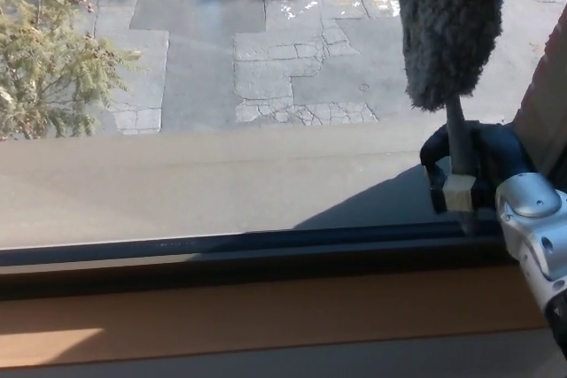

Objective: Pick up a grey duster using the right hand and walk towards the window and then clean the window using the duster

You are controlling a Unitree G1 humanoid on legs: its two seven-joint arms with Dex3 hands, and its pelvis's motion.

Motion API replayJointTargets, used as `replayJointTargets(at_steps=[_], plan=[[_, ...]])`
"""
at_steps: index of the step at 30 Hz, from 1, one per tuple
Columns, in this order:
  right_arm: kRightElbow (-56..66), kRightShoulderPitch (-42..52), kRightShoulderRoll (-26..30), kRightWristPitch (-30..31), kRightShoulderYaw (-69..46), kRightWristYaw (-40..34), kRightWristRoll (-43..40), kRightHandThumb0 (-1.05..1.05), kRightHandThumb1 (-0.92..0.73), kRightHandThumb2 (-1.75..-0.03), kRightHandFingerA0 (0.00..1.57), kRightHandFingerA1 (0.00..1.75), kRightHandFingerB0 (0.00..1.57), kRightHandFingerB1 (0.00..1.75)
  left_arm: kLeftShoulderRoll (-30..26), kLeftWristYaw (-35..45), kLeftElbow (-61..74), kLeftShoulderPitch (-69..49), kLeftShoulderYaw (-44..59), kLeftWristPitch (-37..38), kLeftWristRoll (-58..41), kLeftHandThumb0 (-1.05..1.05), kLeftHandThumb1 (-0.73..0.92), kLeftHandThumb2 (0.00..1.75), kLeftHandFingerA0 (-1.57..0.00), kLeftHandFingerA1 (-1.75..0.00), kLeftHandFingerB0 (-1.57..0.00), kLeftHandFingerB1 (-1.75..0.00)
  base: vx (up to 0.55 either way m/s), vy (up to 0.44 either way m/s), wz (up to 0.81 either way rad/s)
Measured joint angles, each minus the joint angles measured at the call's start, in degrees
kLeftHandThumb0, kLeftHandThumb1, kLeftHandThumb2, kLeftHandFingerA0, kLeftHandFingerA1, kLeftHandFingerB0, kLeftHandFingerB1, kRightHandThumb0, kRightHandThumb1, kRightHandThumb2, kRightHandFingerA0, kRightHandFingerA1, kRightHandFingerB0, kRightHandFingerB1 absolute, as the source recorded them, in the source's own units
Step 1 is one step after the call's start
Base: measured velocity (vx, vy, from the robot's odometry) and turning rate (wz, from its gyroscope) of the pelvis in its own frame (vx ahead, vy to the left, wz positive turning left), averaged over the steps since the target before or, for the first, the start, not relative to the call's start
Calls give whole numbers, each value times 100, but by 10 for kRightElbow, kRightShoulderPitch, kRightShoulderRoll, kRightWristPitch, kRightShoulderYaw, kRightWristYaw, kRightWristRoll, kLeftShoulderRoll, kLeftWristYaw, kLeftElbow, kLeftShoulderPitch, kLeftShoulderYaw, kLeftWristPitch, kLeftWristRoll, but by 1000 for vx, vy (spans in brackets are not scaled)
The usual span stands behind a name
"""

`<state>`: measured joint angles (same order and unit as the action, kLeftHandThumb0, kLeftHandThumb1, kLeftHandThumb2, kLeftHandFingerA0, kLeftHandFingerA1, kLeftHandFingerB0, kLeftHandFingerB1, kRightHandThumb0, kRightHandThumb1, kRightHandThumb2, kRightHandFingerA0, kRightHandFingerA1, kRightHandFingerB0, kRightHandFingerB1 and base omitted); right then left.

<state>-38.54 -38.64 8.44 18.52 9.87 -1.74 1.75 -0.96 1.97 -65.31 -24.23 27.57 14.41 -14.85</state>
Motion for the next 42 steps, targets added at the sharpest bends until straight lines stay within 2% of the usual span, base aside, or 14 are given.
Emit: replayJointTargets(at_steps=[1, 3, 7, 8, 12, 13, 18, 19, 30, 37, 38, 40, 41, 42], plan=[[-6, -4, 3, -1, 10, 1, 8, -28, -51, -116, 88, 175, 73, 157, -3, 0, -8, 3, 1, 0, 0, 3, 72, 75, -92, -101, -80, -77, 0, 0, 0], [-16, -13, 10, -2, 37, 2, 28, -24, -50, -112, 89, 175, 67, 164, -12, 1, -30, 11, 4, 2, 0, 6, 70, 83, -91, -106, -82, -78, 0, 0, 0], [-35, -24, 11, -1, 97, 6, 68, -25, -57, -98, 85, 175, 61, 147, -25, 8, -62, 28, 13, 4, -1, 7, 69, 81, -93, -105, -79, -79, 0, 0, 0], [-38, -25, 10, 0, 103, 7, 74, -31, -55, -107, 92, 175, 73, 163, -27, 9, -65, 30, 14, 6, -1, 0, 72, 80, -91, -104, -79, -80, 0, 0, 0], [-34, -27, 5, 7, 132, 14, 99, -30, -58, -100, 92, 175, 70, 164, -29, 11, -69, 30, 18, 6, -1, 2, 72, 82, -89, -105, -79, -82, 0, 0, 0], [-30, -27, 1, 10, 140, 16, 106, -29, -62, -100, 91, 175, 70, 137, -29, 11, -67, 30, 18, 6, -1, 1, 72, 80, -90, -105, -79, -82, 0, 0, 0], [-8, -27, -20, 19, 156, 20, 128, -29, -62, -100, 91, 175, 70, 137, -28, 13, -61, 28, 16, 6, 0, 1, 72, 80, -90, -105, -79, -82, 0, 0, 0], [-3, -27, -23, 22, 157, 22, 133, -32, -56, -114, 98, 175, 83, 157, -28, 13, -61, 27, 16, 6, 0, 6, 70, 81, -94, -106, -80, -81, 0, 0, 0], [29, -26, -79, 46, 172, 49, 158, -32, -39, -136, 104, 175, 82, 168, -29, 10, -76, 29, 14, 6, 2, 2, 72, 80, -88, -96, -78, -76, 0, 0, 0], [24, -20, -110, 47, 44, 53, 114, -28, -44, -132, 99, 175, 78, 167, -29, 7, -76, 26, 8, 6, 3, 3, 71, 79, -92, -100, -79, -77, 0, 0, 0], [23, -20, -112, 48, 36, 53, 111, -30, -73, -101, 109, 175, 85, 174, -29, 7, -76, 26, 8, 6, 3, 5, 66, 98, -95, -106, -81, -87, 0, 0, 0], [4, -25, -117, 58, -8, 52, 96, -30, -69, -101, 112, 175, 86, 174, -26, 8, -66, 23, 8, 6, 3, 6, 65, 100, -95, -108, -81, -88, 0, 0, 0], [-3, -27, -118, 62, -27, 51, 89, -34, -72, -92, 112, 175, 66, 175, -25, 9, -61, 21, 9, 6, 2, -1, 63, 100, -89, -110, -79, -88, 0, 0, 0], [-12, -31, -118, 67, -48, 50, 82, -33, -72, -91, 113, 175, 67, 175, -22, 9, -55, 15, 9, 7, 2, 2, 64, 99, -84, -110, -76, -86, 0, 0, 0]])
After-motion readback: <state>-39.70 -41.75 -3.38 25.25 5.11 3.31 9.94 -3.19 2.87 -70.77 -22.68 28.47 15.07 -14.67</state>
